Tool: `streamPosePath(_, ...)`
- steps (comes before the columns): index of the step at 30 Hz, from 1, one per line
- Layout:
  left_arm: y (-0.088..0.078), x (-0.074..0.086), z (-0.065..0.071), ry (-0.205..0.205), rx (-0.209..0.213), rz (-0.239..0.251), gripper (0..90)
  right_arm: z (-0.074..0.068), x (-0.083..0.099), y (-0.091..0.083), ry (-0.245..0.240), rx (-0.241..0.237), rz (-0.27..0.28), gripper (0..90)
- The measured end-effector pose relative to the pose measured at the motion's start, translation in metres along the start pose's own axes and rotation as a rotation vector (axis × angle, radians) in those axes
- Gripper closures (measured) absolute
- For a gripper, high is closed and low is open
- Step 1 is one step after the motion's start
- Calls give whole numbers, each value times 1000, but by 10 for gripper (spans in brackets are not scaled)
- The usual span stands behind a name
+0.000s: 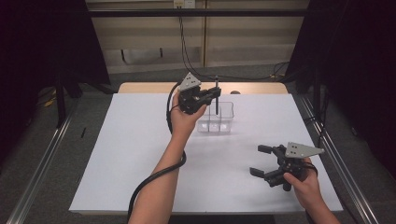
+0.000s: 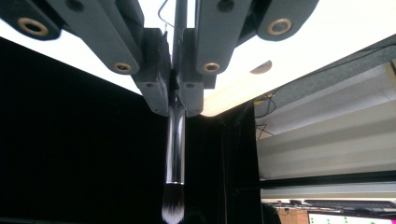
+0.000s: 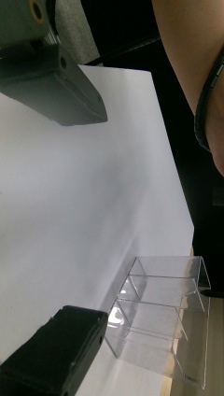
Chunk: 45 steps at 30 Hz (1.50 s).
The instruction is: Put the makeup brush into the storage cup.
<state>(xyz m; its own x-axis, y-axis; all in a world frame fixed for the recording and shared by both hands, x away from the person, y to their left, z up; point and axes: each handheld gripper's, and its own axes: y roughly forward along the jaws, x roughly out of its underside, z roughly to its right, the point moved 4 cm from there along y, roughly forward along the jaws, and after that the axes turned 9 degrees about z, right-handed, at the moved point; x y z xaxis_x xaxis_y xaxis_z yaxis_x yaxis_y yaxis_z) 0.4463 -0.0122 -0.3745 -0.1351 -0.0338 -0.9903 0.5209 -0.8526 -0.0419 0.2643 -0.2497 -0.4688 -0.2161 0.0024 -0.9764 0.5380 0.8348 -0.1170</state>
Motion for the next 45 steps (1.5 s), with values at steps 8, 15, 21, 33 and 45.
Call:
streamPosePath(8, 4, -1, -3, 10, -17, -4, 836, 0, 0, -1, 0, 0, -1, 45)
streamPosePath(15, 3, 0, -6, 12, -37, -5, 837, 0, 0, -1, -1, -1, 1, 45)
streamPosePath(21, 2, 2, -9, 14, -47, -11, 837, 0, 0, -1, -1, -3, 1, 45)
streamPosePath(33, 2, 5, -13, 12, -60, -19, 837, 0, 0, -1, -1, -5, 3, 46)
streamPosePath(45, 4, 8, -15, 4, -68, -21, 837, 1, 0, -1, -1, -8, 3, 46)
